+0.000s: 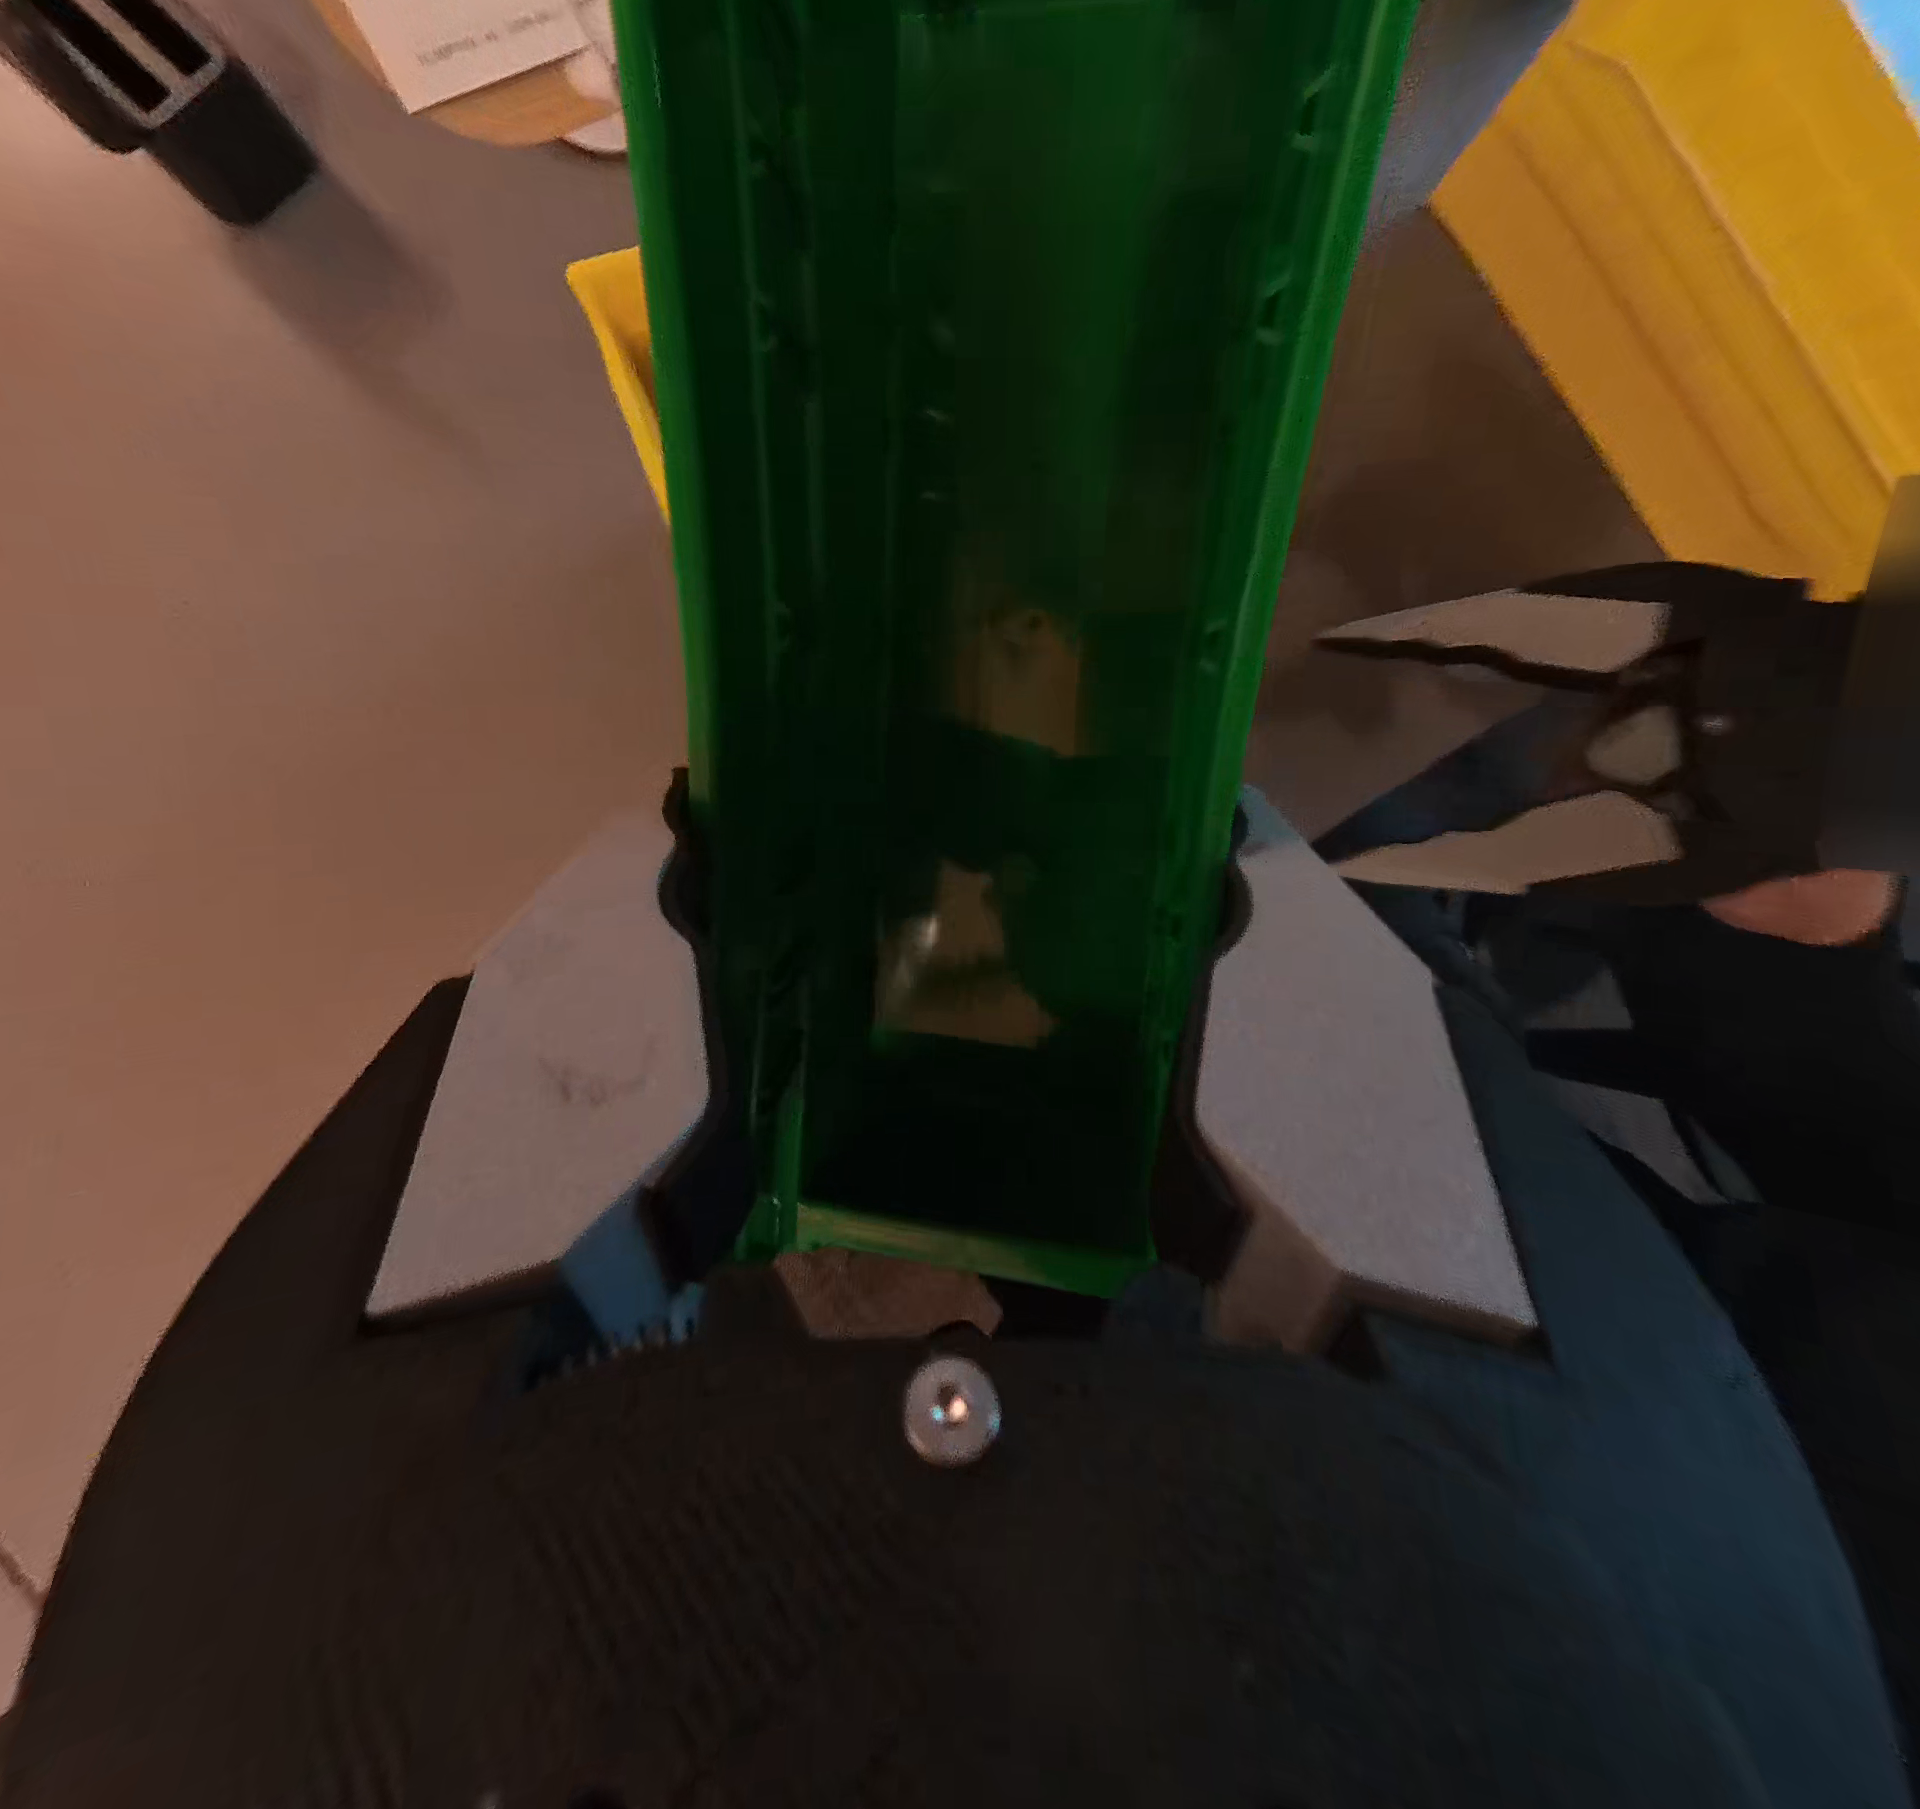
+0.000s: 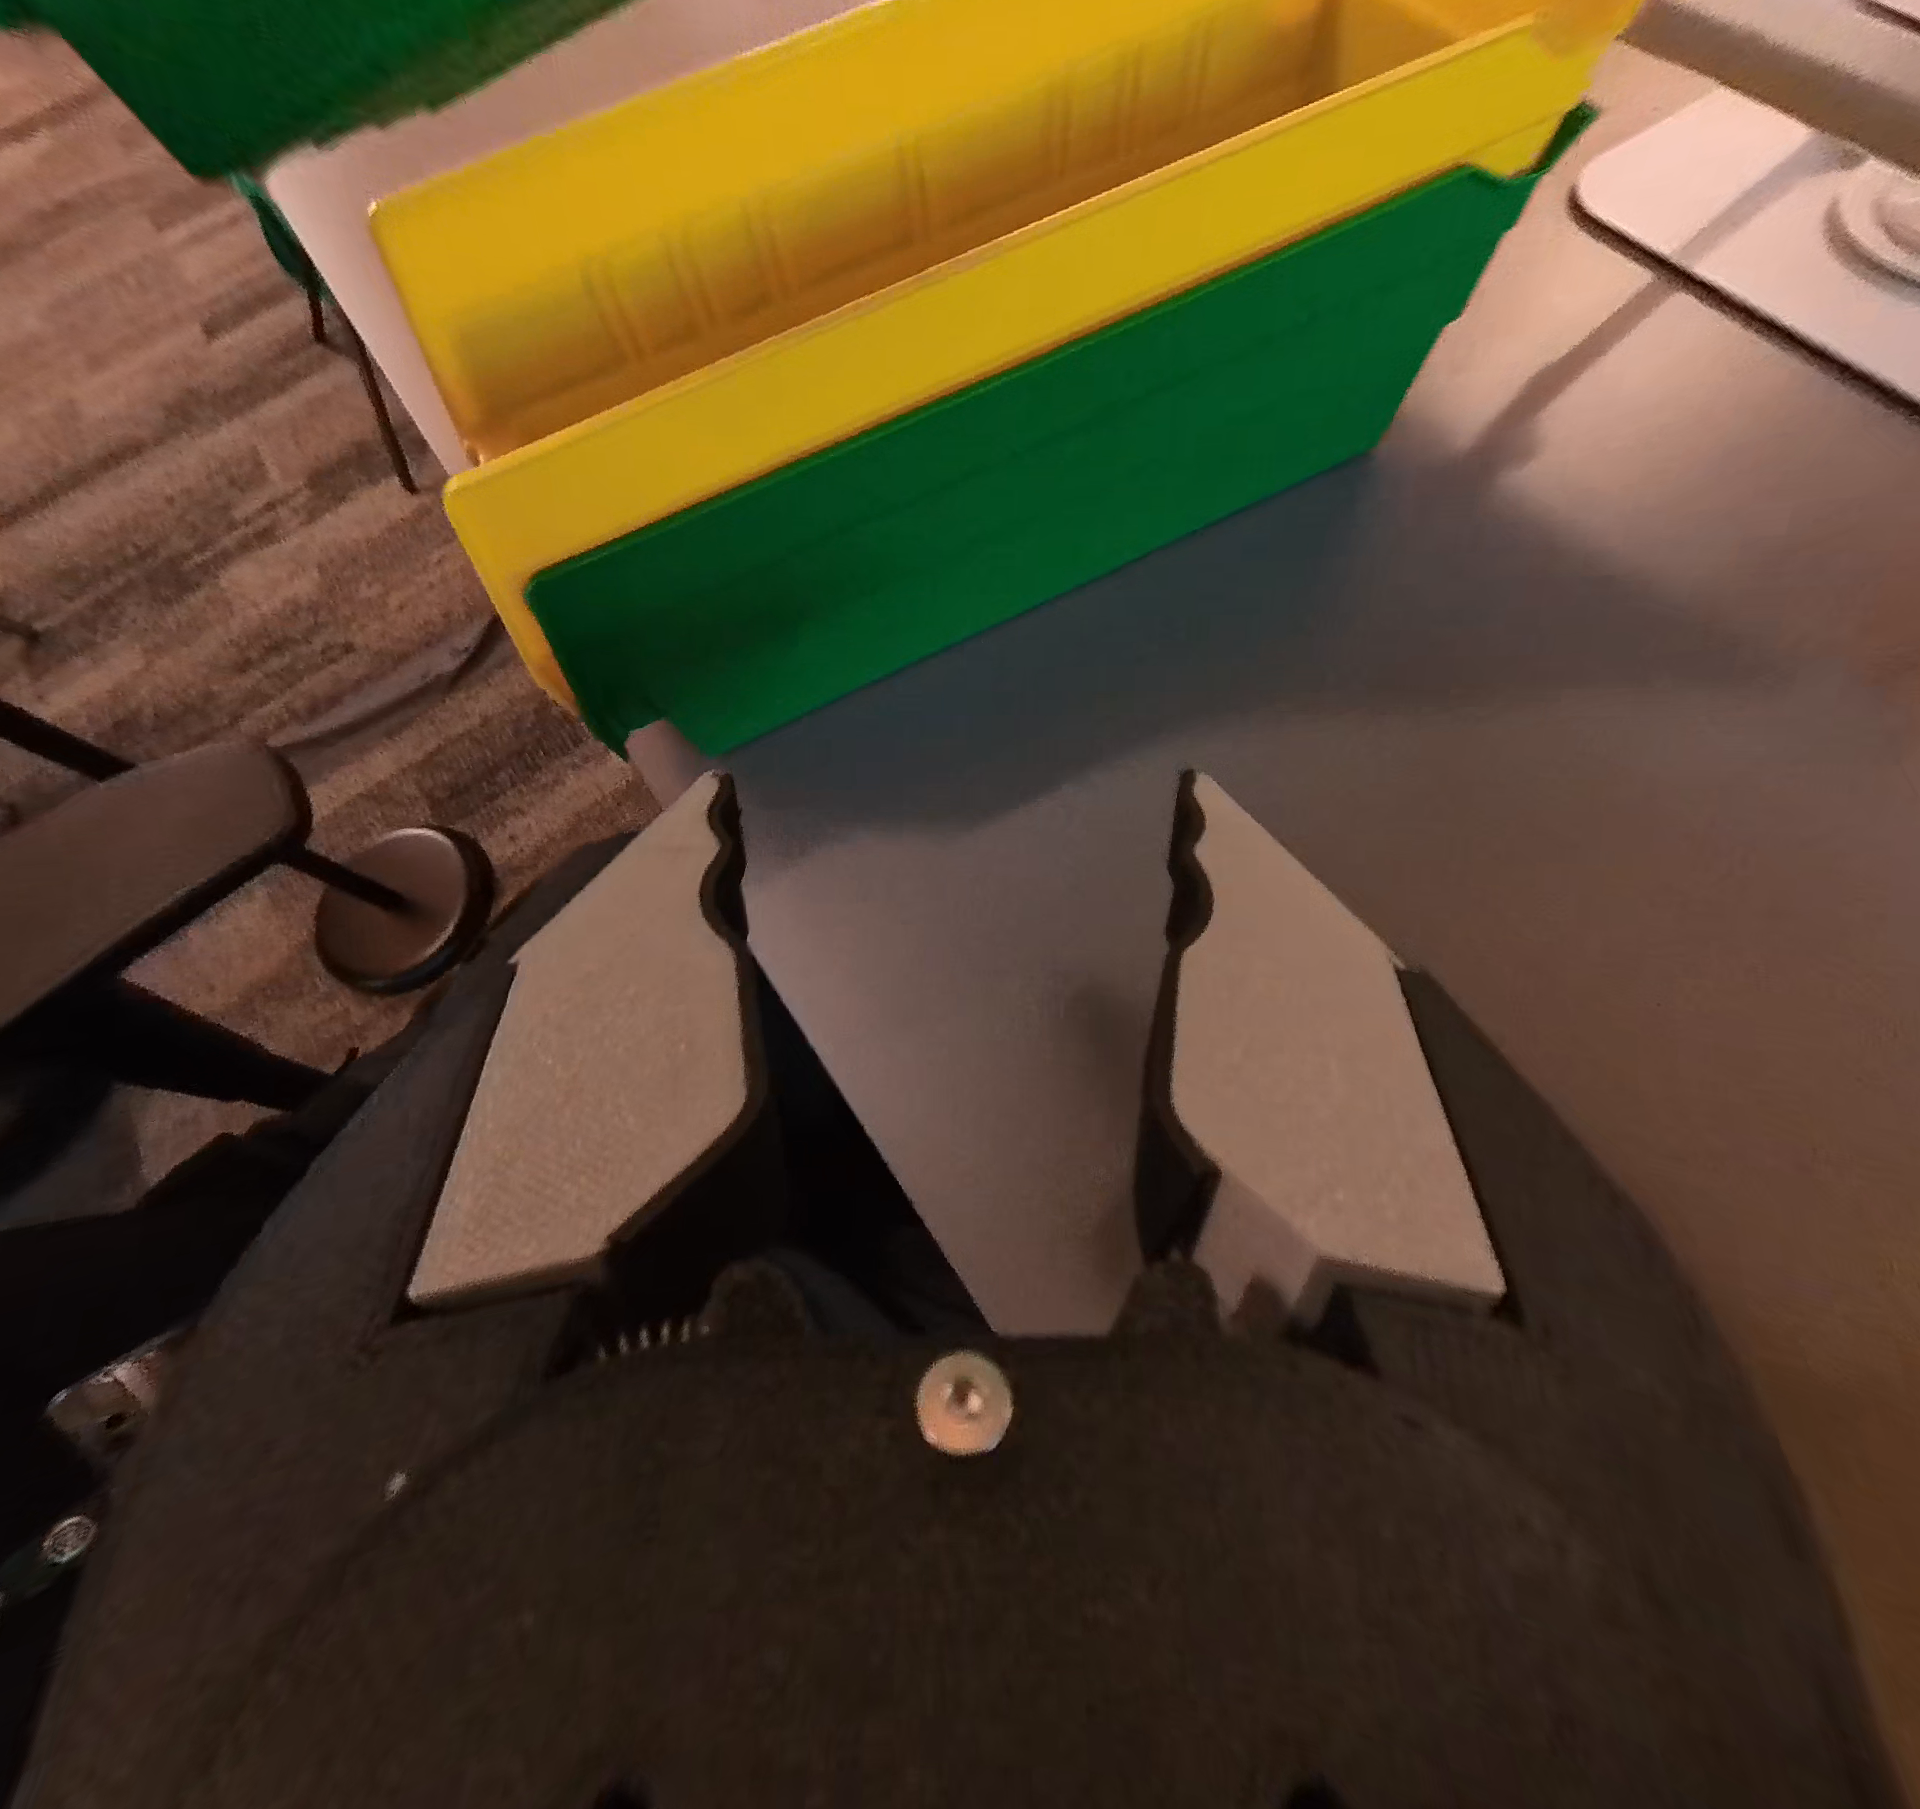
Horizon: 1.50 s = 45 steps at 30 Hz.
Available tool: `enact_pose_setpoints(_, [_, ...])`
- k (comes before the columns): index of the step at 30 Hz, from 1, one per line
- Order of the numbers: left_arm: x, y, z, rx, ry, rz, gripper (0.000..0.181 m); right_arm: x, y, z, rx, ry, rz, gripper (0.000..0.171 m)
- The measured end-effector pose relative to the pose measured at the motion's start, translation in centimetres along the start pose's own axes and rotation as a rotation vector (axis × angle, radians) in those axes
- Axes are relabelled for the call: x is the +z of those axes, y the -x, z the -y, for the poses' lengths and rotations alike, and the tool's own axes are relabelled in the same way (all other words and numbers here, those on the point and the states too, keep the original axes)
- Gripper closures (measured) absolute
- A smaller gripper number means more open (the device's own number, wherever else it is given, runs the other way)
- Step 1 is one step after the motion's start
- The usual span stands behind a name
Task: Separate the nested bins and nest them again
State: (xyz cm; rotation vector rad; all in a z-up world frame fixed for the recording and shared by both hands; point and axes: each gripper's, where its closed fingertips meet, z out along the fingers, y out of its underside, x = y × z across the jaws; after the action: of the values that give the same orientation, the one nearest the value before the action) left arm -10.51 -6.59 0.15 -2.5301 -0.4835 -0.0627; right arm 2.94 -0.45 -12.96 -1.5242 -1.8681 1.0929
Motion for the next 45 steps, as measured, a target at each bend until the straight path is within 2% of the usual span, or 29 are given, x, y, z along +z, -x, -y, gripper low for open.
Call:
enact_pose_setpoints(5, [2.4, 2.5, -1.4, -0.042, 0.089, 0.144, 0.083, -1.3, -1.2, 0.3, 0.026, -0.028, -0.022, 0.091])
enact_pose_setpoints(10, [2.8, 3.5, -0.9, -0.168, 0.111, 0.226, 0.074, -1.7, -1.7, 0.3, 0.045, -0.034, -0.020, 0.091])
enact_pose_setpoints(15, [3.6, 3.6, -0.9, -0.095, 0.179, 0.397, 0.072, -2.0, -1.6, 0.3, 0.037, -0.033, -0.025, 0.091])
enact_pose_setpoints(20, [4.3, 1.7, -0.2, -0.059, 0.196, 0.370, 0.076, -2.2, -1.5, 0.4, 0.028, -0.034, -0.026, 0.090])
enact_pose_setpoints(25, [5.0, -0.3, 0.3, -0.063, 0.148, 0.265, 0.076, -3.0, -2.1, 0.6, 0.033, -0.052, -0.036, 0.090])
enact_pose_setpoints(29, [5.3, 0.5, 0.2, -0.048, 0.124, 0.303, 0.075, -3.6, -2.9, 0.8, 0.068, -0.078, -0.034, 0.091])
enact_pose_setpoints(39, [6.5, 0.9, -3.7, -0.037, 0.227, 0.344, 0.072, -3.5, -2.4, 0.6, 0.078, -0.073, 0.000, 0.091])
enact_pose_setpoints(45, [6.1, 1.0, -4.5, 0.040, 0.299, 0.373, 0.072, -3.3, -2.1, 0.2, 0.056, -0.048, -0.008, 0.091])
